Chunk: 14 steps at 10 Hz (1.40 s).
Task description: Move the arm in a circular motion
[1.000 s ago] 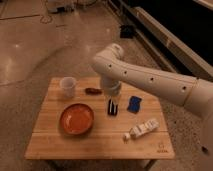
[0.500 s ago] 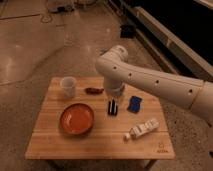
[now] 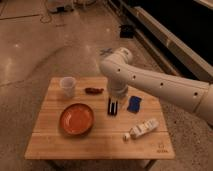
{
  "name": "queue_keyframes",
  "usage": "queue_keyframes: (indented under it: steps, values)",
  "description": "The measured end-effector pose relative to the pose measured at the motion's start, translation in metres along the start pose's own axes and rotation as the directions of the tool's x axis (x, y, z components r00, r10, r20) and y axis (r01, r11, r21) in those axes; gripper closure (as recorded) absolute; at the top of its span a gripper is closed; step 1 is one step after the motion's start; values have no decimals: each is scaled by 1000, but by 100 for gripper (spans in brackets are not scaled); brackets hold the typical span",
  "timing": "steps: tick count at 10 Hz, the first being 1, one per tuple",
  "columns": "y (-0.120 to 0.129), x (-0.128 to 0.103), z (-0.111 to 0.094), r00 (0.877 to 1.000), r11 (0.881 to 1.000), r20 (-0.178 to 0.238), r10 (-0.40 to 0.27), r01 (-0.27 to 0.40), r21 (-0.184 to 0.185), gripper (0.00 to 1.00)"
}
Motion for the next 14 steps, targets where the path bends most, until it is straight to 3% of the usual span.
queue_keyframes:
  steps: [3,5,8,9,12,14]
  values:
    - [27,40,4,998,998,-2,59,-59,6,56]
    - [32,41,4,999,999,4,52,-52,4,56]
    - [2,41,6,1000,1000,-10,0,0,10,56]
    - [3,46,10,1000,1000,-11,13,-13,7,56]
    - [12,64,16,999,999,-20,-36,36,3,56]
    - [0,73,19,998,999,-23,-55,55,2,56]
